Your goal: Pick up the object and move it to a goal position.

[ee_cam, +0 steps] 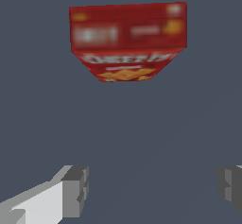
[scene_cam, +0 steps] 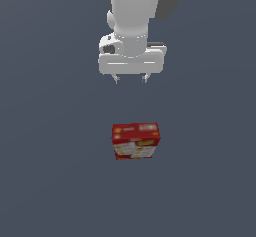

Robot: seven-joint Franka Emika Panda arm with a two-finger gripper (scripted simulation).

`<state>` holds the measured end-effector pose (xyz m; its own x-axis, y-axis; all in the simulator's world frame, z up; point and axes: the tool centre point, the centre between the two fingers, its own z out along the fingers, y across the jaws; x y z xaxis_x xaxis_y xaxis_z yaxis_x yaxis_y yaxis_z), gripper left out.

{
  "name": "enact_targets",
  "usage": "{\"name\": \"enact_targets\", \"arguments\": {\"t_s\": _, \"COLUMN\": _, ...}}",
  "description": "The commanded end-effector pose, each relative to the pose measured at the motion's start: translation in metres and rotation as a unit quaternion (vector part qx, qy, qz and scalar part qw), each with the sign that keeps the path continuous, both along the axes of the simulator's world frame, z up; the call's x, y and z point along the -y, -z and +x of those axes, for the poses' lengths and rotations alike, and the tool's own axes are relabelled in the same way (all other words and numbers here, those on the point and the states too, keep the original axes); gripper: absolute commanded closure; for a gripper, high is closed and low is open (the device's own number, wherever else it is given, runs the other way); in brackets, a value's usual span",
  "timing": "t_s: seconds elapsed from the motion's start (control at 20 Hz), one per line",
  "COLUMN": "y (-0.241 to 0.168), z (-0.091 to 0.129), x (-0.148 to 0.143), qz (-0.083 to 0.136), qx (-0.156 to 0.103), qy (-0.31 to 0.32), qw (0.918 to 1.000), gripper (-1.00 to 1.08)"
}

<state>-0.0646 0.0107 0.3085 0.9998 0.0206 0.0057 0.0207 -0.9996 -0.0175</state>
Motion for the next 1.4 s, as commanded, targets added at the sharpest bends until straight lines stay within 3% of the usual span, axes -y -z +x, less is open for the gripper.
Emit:
{"name": "enact_targets", "arguments": {"t_s": 0.0, "y": 0.000, "z": 0.000, "x": 0.000, "qz": 0.000, "qx": 0.000, "qy": 0.000, "qw": 1.0000, "gripper": -0.92}}
{"name": "enact_targets", "arguments": {"t_s": 0.75, "y": 0.007, "z": -0.002, "x": -0.013, "qz": -0.015, "qx": -0.004, "qy": -0.021, "qw": 0.9997, "gripper": -0.92}}
{"name": "enact_targets", "arguments": {"t_s": 1.35, "y": 0.010, "z": 0.013, "x": -0.013, "qz": -0.012, "qx": -0.004, "qy": 0.049, "qw": 0.9987, "gripper": -0.92}}
